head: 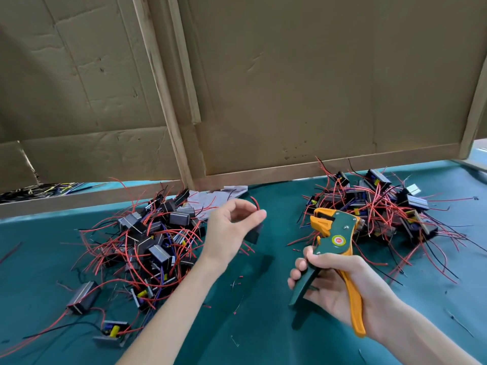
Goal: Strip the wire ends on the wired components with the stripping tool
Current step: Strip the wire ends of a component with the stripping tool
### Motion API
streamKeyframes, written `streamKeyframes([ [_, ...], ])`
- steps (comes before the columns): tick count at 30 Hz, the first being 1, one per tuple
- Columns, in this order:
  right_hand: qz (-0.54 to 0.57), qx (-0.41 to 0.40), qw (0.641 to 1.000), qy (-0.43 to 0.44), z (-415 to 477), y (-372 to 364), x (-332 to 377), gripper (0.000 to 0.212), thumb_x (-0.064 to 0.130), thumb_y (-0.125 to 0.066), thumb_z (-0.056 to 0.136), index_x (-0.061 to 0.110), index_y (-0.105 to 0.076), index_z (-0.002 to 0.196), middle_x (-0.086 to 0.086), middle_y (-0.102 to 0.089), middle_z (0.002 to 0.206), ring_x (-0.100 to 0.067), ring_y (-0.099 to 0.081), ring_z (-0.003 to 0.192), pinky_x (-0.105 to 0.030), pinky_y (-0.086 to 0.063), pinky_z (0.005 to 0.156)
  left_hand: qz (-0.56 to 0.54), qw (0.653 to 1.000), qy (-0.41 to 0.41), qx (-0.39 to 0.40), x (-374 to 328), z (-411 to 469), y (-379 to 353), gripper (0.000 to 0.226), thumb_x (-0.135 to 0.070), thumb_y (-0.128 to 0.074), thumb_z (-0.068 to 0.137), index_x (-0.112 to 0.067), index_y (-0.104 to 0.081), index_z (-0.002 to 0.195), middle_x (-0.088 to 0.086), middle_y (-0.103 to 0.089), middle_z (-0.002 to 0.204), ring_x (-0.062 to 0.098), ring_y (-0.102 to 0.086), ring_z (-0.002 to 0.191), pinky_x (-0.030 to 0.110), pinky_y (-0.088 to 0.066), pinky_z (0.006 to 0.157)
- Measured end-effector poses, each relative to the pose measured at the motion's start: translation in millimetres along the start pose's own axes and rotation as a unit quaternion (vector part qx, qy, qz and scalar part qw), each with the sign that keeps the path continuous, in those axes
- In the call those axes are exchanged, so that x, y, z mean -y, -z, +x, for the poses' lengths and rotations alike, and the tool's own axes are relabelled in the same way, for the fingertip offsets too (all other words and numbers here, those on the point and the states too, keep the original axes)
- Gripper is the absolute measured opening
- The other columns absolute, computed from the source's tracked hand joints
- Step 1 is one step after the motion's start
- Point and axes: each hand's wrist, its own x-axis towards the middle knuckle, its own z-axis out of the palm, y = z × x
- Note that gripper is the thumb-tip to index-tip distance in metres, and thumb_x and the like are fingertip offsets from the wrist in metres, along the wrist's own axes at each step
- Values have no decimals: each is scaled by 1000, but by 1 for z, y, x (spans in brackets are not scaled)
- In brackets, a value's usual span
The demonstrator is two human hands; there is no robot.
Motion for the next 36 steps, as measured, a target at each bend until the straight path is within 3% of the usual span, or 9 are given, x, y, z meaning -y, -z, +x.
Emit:
streamKeyframes([
  [8, -6, 7, 1000, -5, -4, -5, -2, 16, -1, -74, 61, 3, -64, 72, -18, -56, 73, -36, -60, 67, -45, -56, 70, -130, 991, -10, -26, -35, 5, 10, 13, -22, -80, 60, -23, -68, 66, -2, -70, 73, 9, -61, 69, 14, -46, 65],
  [13, -16, 5, 1000, -9, -5, -6, -3, 20, 0, -77, 56, 2, -65, 73, -18, -56, 74, -36, -60, 67, -46, -56, 70, -147, 989, 15, -11, -40, 3, 6, 17, -12, -77, 68, -16, -64, 77, 18, -71, 90, 37, -63, 90, 34, -46, 86],
  [15, -19, 3, 1000, -8, -6, -7, -3, 20, 0, -77, 55, 2, -65, 72, -18, -56, 73, -36, -60, 67, -45, -56, 70, -157, 987, 26, -11, -40, 2, 5, 25, -16, -77, 62, -16, -62, 81, 11, -71, 84, 28, -62, 87, 31, -44, 84],
  [19, -20, 4, 1000, -7, -8, -10, -2, 20, -1, -75, 56, 2, -65, 73, -18, -56, 74, -36, -60, 66, -45, -57, 69, -156, 987, 38, -8, -40, 0, 4, 24, -18, -77, 63, -16, -64, 82, 28, -67, 100, 27, -60, 94, 28, -44, 82],
  [25, -20, 3, 1000, -6, -12, -14, -1, 10, -2, -68, 65, 2, -64, 74, -19, -55, 75, -35, -60, 66, -45, -57, 69, -142, 989, 39, -20, -34, 3, 4, 20, -2, -74, 75, -19, -64, 73, -3, -65, 72, 6, -57, 66, 11, -44, 60],
  [29, -21, 2, 1000, -7, -13, -15, -1, 12, -2, -68, 65, 1, -63, 76, -19, -55, 76, -36, -59, 67, -46, -57, 69, -125, 991, 42, -18, -32, 1, 4, 19, -2, -73, 77, -18, -63, 75, -5, -64, 70, 5, -58, 65, 12, -44, 62],
  [32, -22, 3, 1000, -8, -13, -15, -1, 13, -2, -68, 65, 1, -62, 76, -19, -54, 75, -35, -59, 67, -46, -57, 68, -113, 992, 49, 9, -31, 1, 7, 16, -1, -64, 86, -16, -59, 82, -8, -60, 67, 10, -65, 67, 19, -47, 73],
  [36, -26, 22, 999, -9, -12, -12, -1, 18, -2, -74, 62, 2, -63, 77, -19, -55, 76, -35, -59, 68, -45, -56, 69, -62, 996, 38, 54, -33, 0, 13, 16, 0, -58, 90, -13, -64, 82, -5, -66, 79, 12, -66, 65, 23, -48, 75],
])
